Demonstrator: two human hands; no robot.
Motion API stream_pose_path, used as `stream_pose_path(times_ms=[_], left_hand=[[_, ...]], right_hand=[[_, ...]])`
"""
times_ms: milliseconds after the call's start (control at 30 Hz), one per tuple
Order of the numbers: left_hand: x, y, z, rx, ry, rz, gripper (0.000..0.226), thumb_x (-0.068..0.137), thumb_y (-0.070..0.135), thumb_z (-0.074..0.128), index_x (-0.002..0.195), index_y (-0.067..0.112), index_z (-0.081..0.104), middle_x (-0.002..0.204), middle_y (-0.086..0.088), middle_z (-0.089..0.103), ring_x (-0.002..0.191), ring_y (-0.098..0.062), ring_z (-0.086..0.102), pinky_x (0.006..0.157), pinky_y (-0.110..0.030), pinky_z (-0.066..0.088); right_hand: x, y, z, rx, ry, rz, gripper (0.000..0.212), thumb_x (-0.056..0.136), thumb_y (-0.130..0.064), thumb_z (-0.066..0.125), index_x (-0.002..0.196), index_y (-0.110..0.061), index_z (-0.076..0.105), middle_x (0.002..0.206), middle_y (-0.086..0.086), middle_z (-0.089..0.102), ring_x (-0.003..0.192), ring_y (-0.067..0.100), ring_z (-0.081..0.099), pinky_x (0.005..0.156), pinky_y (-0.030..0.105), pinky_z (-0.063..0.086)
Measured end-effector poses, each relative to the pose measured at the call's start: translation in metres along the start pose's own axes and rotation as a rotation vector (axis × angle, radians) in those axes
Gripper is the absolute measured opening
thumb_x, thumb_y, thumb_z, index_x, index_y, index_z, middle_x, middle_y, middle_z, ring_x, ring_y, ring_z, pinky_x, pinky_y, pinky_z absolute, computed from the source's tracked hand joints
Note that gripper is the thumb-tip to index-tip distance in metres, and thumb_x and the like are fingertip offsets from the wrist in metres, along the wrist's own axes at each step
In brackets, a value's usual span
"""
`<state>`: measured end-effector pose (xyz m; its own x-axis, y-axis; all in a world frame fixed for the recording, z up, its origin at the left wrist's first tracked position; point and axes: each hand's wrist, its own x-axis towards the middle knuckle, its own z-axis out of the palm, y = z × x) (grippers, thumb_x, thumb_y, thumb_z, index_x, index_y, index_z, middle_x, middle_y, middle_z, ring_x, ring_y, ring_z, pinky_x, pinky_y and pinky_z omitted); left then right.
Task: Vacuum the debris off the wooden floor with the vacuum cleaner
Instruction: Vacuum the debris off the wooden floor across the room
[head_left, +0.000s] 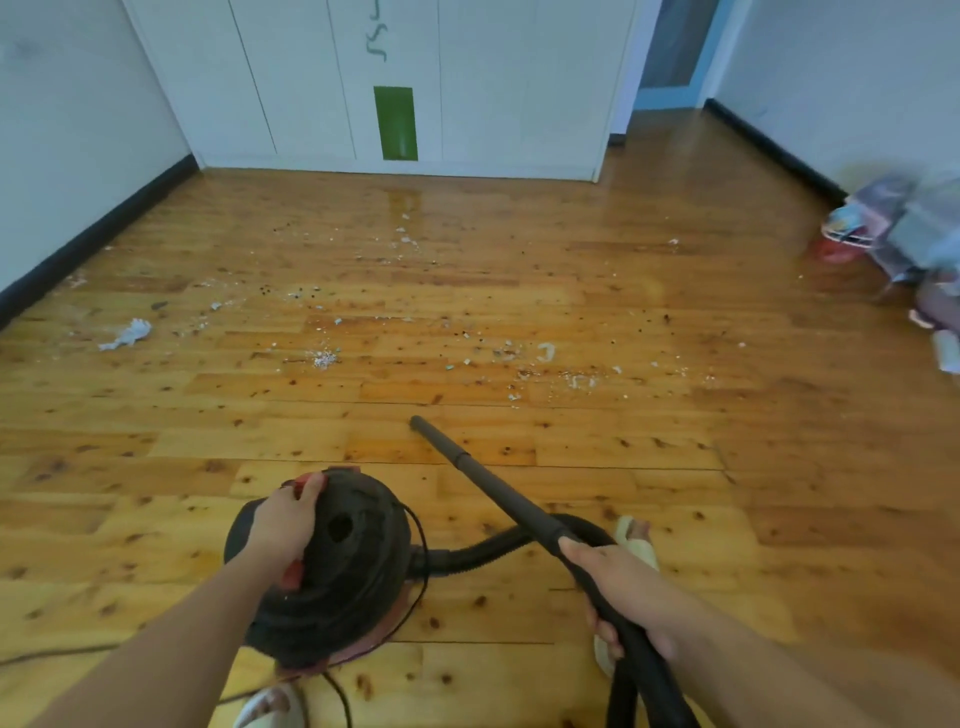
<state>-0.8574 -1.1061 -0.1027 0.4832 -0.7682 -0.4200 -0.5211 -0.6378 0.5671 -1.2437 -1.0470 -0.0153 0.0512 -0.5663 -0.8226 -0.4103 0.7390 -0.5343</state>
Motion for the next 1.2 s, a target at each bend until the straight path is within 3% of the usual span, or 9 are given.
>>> stream_pose_path(times_ms=[167, 333, 467, 733, 867, 1033, 1200], left_hand=[[-0.02, 0.001, 0.013, 0.042, 0.004, 0.073, 0.061, 0.102, 0.061, 0.033, 0.103, 0.008, 0.064, 0.087, -0.011, 0.066, 0.076, -0.028, 0.064, 0.063, -0.037, 0.049], [-0.023, 0.011, 0.02, 0.086, 0.016, 0.112, 0.062, 0.102, 0.06, 0.035, 0.092, 0.007, 0.065, 0.079, -0.012, 0.068, 0.07, -0.028, 0.066, 0.059, -0.036, 0.052], [-0.015, 0.023, 0.032, 0.101, 0.003, 0.181, 0.051, 0.101, 0.059, 0.042, 0.092, 0.013, 0.063, 0.08, -0.007, 0.068, 0.072, -0.023, 0.066, 0.063, -0.036, 0.052], [-0.004, 0.025, 0.028, 0.116, 0.005, 0.25, 0.037, 0.099, 0.052, 0.055, 0.094, 0.017, 0.066, 0.081, -0.003, 0.069, 0.075, -0.02, 0.066, 0.071, -0.04, 0.055], [0.003, 0.028, 0.027, 0.083, 0.012, 0.229, 0.036, 0.099, 0.052, 0.054, 0.1, 0.018, 0.067, 0.084, 0.0, 0.07, 0.077, -0.018, 0.064, 0.067, -0.035, 0.051], [0.008, 0.044, 0.042, 0.012, 0.021, 0.199, 0.03, 0.102, 0.047, 0.052, 0.095, 0.02, 0.063, 0.084, 0.001, 0.066, 0.075, -0.014, 0.06, 0.066, -0.034, 0.046], [-0.004, 0.054, 0.048, -0.053, -0.005, 0.076, 0.045, 0.104, 0.047, 0.047, 0.08, 0.011, 0.059, 0.072, -0.006, 0.062, 0.063, -0.022, 0.059, 0.053, -0.033, 0.041]], right_hand=[[-0.027, 0.023, -0.01, 0.034, 0.052, 0.021, 0.044, 0.104, -0.056, 0.048, 0.113, -0.013, 0.058, 0.057, 0.006, 0.056, 0.042, 0.017, 0.047, 0.043, 0.026, 0.042], [-0.023, 0.034, -0.027, 0.1, 0.15, 0.039, 0.054, 0.103, -0.059, 0.047, 0.119, -0.008, 0.058, 0.062, 0.007, 0.059, 0.046, 0.017, 0.05, 0.046, 0.029, 0.044], [-0.01, 0.035, -0.034, 0.152, 0.142, 0.064, 0.058, 0.104, -0.058, 0.047, 0.115, -0.004, 0.061, 0.062, 0.008, 0.058, 0.045, 0.018, 0.051, 0.047, 0.03, 0.045], [-0.006, 0.033, -0.031, 0.127, 0.09, 0.022, 0.049, 0.106, -0.056, 0.042, 0.119, -0.011, 0.057, 0.061, 0.007, 0.061, 0.045, 0.019, 0.053, 0.045, 0.027, 0.044], [0.009, 0.022, -0.017, 0.054, 0.066, 0.001, 0.052, 0.103, -0.061, 0.043, 0.099, -0.014, 0.065, 0.064, 0.001, 0.062, 0.052, 0.015, 0.057, 0.06, 0.029, 0.048], [0.04, -0.005, 0.01, 0.041, 0.031, -0.006, 0.042, 0.103, -0.055, 0.05, 0.106, -0.015, 0.06, 0.064, 0.002, 0.061, 0.051, 0.017, 0.058, 0.054, 0.028, 0.051], [0.036, -0.017, 0.004, 0.023, 0.036, -0.003, 0.039, 0.105, -0.051, 0.047, 0.104, -0.013, 0.056, 0.057, 0.002, 0.056, 0.043, 0.017, 0.052, 0.044, 0.027, 0.045]])
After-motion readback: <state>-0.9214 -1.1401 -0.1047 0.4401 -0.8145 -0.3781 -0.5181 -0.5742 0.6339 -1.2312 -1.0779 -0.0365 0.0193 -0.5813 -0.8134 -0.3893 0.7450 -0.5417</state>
